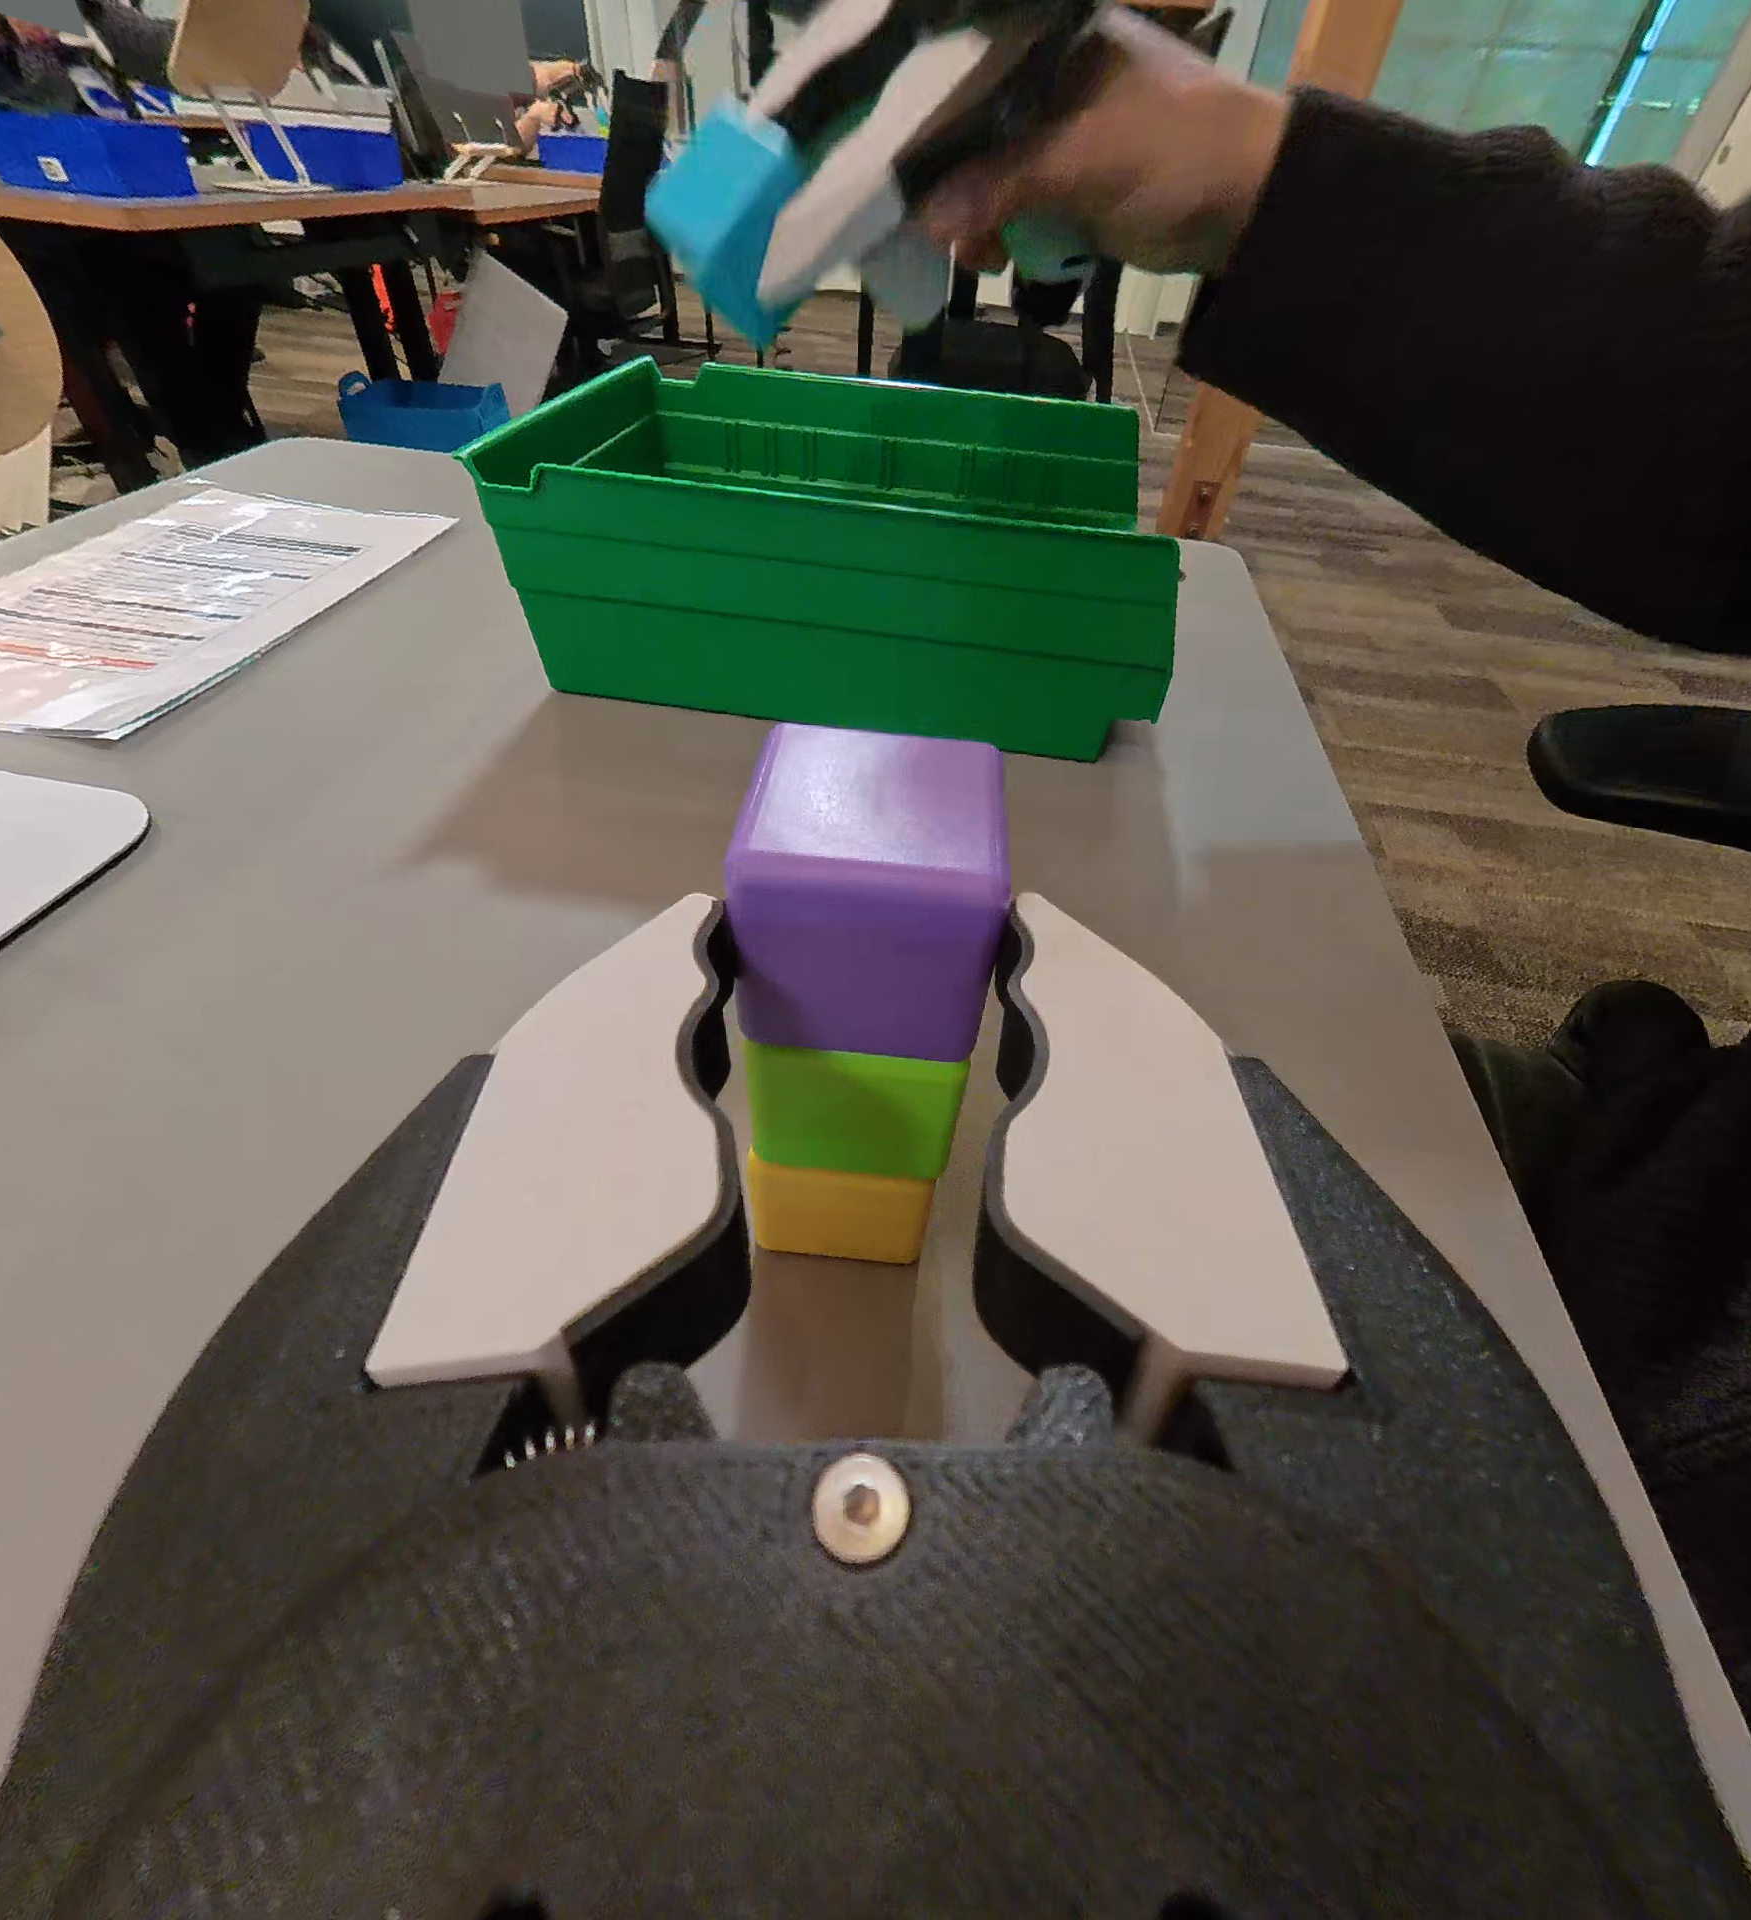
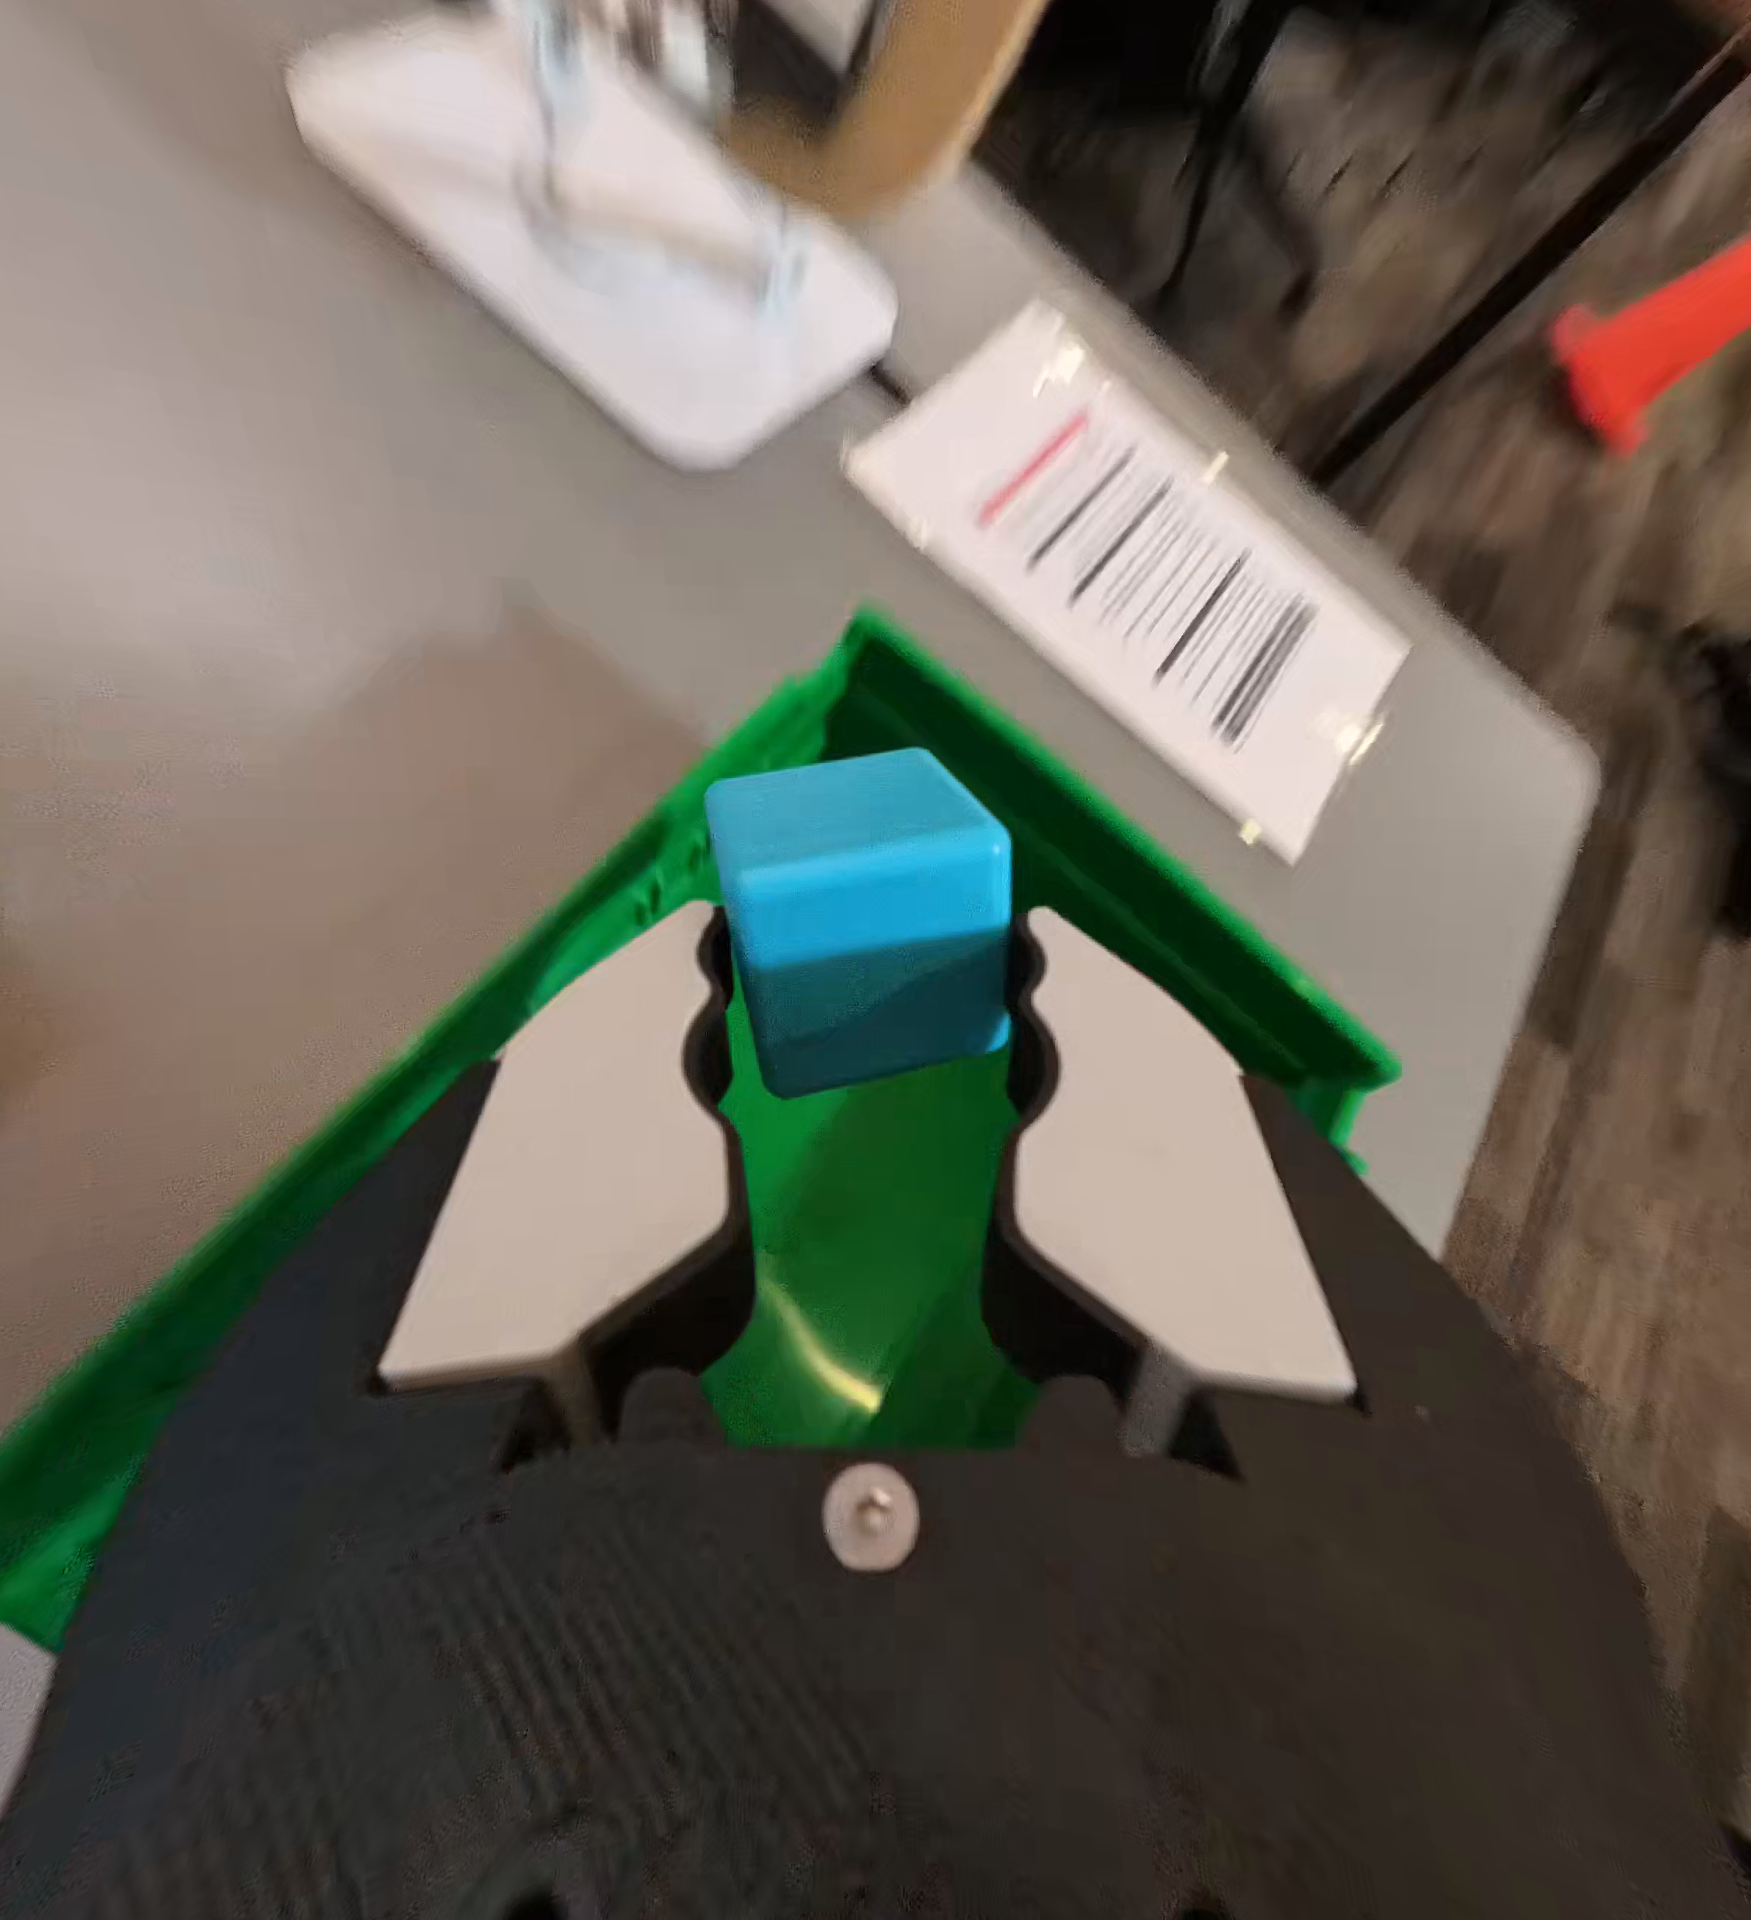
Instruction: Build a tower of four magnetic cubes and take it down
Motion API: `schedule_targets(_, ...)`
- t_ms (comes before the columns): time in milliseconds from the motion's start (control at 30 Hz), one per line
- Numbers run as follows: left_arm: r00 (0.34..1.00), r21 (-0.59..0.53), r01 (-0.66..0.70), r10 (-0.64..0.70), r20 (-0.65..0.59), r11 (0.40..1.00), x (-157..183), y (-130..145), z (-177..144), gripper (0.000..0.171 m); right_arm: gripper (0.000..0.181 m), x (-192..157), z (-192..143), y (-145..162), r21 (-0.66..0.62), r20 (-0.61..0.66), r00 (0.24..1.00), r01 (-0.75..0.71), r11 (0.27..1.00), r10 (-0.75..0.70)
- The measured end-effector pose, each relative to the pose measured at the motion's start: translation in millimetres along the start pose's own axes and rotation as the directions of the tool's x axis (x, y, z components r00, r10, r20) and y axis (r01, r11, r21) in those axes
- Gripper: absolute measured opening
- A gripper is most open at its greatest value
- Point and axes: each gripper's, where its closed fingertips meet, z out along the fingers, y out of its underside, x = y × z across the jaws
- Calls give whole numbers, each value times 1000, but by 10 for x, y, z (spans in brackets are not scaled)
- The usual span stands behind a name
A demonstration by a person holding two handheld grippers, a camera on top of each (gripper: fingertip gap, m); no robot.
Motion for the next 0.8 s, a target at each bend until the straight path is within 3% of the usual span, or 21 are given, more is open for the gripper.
schedule_targets(133, 1000, -8, -13, 13, 9, 1000, 0, 3, 3, 49, 52, 68, 518, 572, -315, 91, 990, 133, 940, -110)
schedule_targets(233, 1000, -8, -16, 16, 15, 1000, -2, -5, 2, 51, 52, 97, 766, 756, -444, 137, 971, 238, 864, -198)
schedule_targets(533, 999, -23, -25, 26, 20, 999, -6, 28, 3, 55, 52, -31, 1036, 830, -539, 252, 950, 295, 789, -183)
schedule_targets(700, 1000, -23, -15, 16, 11, 1000, -6, 35, -7, 58, 67, 52, 879, 719, -506, 192, 967, 246, 827, -170)
schedule_targets(800, 1000, -33, -10, 10, 9, 999, -14, 59, -11, 65, 67, 72, 624, 396, -373, 108, 988, 142, 917, -109)
